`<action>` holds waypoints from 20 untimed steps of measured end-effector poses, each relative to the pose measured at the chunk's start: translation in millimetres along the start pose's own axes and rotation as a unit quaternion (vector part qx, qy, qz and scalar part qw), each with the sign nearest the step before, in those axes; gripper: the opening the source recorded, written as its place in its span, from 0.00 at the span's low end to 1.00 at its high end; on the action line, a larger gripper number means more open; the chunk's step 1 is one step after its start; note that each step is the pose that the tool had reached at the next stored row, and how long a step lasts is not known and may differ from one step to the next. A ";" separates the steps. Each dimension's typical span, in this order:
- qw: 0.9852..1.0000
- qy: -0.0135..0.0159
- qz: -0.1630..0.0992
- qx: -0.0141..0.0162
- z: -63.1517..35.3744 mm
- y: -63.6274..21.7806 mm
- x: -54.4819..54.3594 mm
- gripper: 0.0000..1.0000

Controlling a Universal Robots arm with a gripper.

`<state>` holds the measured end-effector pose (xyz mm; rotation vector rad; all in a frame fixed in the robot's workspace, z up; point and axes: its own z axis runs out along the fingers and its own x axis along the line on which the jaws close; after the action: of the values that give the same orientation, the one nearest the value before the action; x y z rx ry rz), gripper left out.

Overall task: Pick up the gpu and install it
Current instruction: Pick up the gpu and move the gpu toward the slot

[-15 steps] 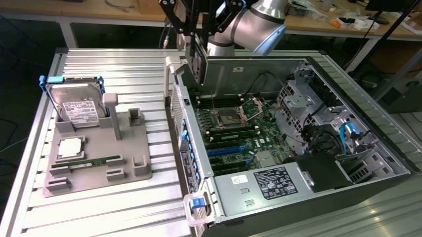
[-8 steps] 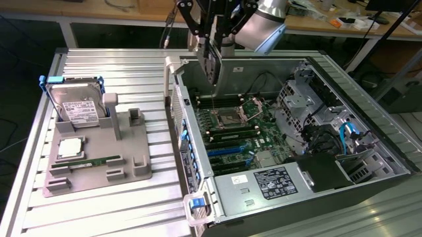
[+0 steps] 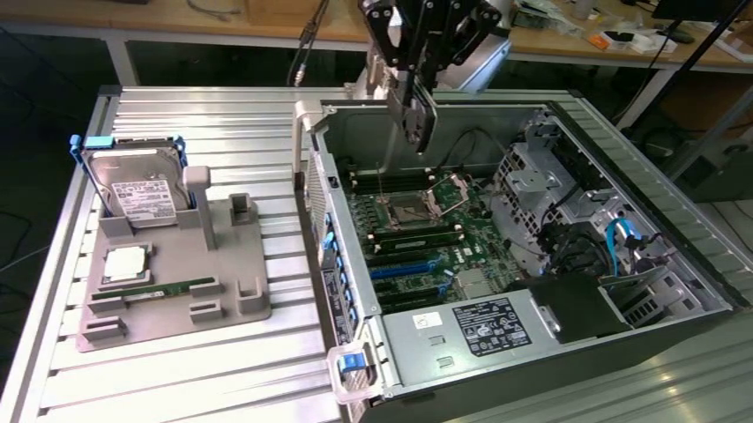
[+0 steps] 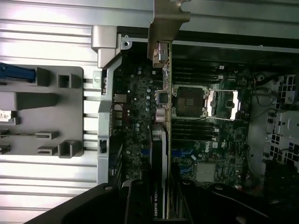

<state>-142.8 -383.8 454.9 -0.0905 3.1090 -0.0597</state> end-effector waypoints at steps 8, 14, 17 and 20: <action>1.000 0.000 0.000 0.000 1.1 -5.2 -30.9 0.27; 1.000 0.000 0.000 0.000 2.1 -9.5 -58.1 0.27; 1.000 0.000 0.000 0.000 2.3 -10.5 -64.3 0.27; 1.000 0.000 0.000 0.000 2.3 -10.5 -64.4 0.27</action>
<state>-77.9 -390.6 454.9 -0.0903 3.1090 -0.0597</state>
